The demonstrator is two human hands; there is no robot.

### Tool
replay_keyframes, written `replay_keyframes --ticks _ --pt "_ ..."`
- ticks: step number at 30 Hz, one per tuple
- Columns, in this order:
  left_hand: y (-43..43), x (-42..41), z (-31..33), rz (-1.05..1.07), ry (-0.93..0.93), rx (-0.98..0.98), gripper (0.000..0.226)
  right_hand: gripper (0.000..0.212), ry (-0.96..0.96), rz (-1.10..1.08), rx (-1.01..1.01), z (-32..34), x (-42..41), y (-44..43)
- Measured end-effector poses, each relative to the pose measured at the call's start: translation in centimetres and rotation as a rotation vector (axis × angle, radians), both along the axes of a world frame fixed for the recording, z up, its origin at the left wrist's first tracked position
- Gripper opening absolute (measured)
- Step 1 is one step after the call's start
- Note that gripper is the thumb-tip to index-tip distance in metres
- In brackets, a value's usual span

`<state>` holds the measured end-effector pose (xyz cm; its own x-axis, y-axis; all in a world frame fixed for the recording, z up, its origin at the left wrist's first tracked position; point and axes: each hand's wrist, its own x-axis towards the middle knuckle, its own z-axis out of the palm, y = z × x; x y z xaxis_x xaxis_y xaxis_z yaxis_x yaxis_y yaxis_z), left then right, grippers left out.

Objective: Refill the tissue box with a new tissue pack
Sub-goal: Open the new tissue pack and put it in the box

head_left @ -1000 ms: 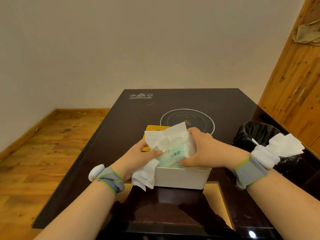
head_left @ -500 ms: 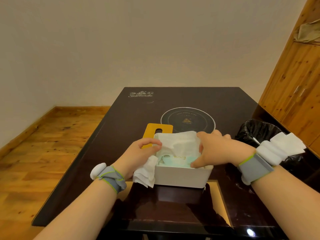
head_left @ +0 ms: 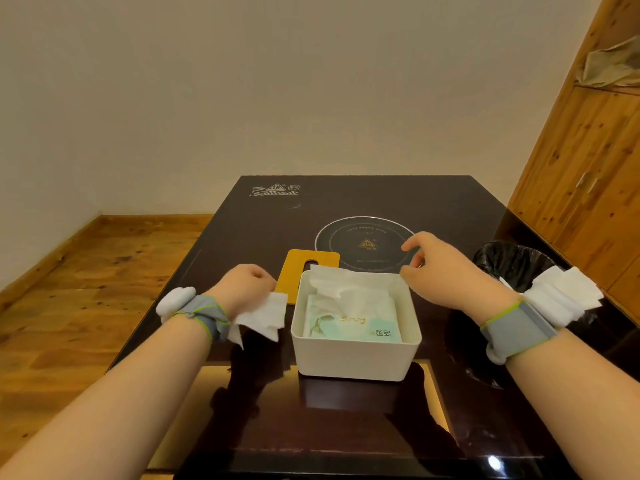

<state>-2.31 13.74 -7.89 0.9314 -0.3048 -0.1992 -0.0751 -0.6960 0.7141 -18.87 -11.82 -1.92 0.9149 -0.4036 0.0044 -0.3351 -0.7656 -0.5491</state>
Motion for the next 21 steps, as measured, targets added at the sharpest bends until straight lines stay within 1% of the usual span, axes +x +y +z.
replay_keyframes --ticks 1,2,3,4,5,6,7,9,11,12,14,15,17,19,21 --pt "-0.2 0.3 -0.4 -0.041 -0.05 0.116 0.024 0.033 -0.029 -0.019 0.025 -0.1 0.4 -0.3" --pt "-0.4 0.5 -0.8 -0.069 -0.083 0.21 0.045 0.031 -0.055 -0.034 0.053 -0.3 0.8 -0.4" --pt "-0.8 0.3 -1.0 -0.094 -0.09 0.267 0.067 0.03 -0.076 -0.043 0.076 -0.3 1.2 -0.6" --pt "-1.2 0.1 -1.1 -0.117 -0.081 0.29 0.085 0.028 -0.092 -0.046 0.093 -0.3 1.6 -0.7" --pt "-1.6 -0.1 -1.2 -0.14 -0.074 0.294 0.095 0.025 -0.107 -0.044 0.105 -0.2 2.1 -0.7" --pt "-2.0 -0.2 -1.4 -0.162 -0.079 0.296 0.097 0.023 -0.123 -0.033 0.114 0.0 2.5 -0.6" --pt "-2.2 -0.2 -1.6 -0.182 -0.091 0.306 0.093 0.021 -0.136 -0.005 0.109 0.2 2.9 -0.5" --pt "-2.6 -0.2 -1.9 -0.216 -0.108 0.353 0.077 0.02 -0.124 0.111 0.047 0.4 3.8 -0.1" --pt "-2.8 -0.2 -2.2 -0.219 -0.121 0.375 0.062 0.018 -0.025 0.264 -0.036 0.6 4.4 0.4" --pt "-2.8 -0.3 -2.1 -0.206 -0.117 0.365 0.057 0.021 0.046 0.335 -0.078 0.7 4.6 0.7" --pt "-3.1 0.0 -2.0 -0.165 -0.09 0.326 0.055 0.03 0.137 0.435 -0.13 0.4 5.2 1.0" --pt "-3.4 0.0 -1.9 -0.151 -0.087 0.313 0.056 0.033 0.14 0.466 -0.15 0.2 5.4 1.2" --pt "-4.1 -0.2 -1.7 -0.146 -0.114 0.342 0.058 0.029 0.089 0.495 -0.165 -0.4 6.0 1.5" --pt "-4.7 -0.9 -1.5 -0.136 -0.179 0.443 0.059 0.019 0.027 0.497 -0.162 -0.9 6.2 1.7" --pt "-5.3 -1.6 -1.4 -0.105 -0.249 0.527 0.055 0.014 -0.024 0.487 -0.143 -1.1 6.4 1.7"
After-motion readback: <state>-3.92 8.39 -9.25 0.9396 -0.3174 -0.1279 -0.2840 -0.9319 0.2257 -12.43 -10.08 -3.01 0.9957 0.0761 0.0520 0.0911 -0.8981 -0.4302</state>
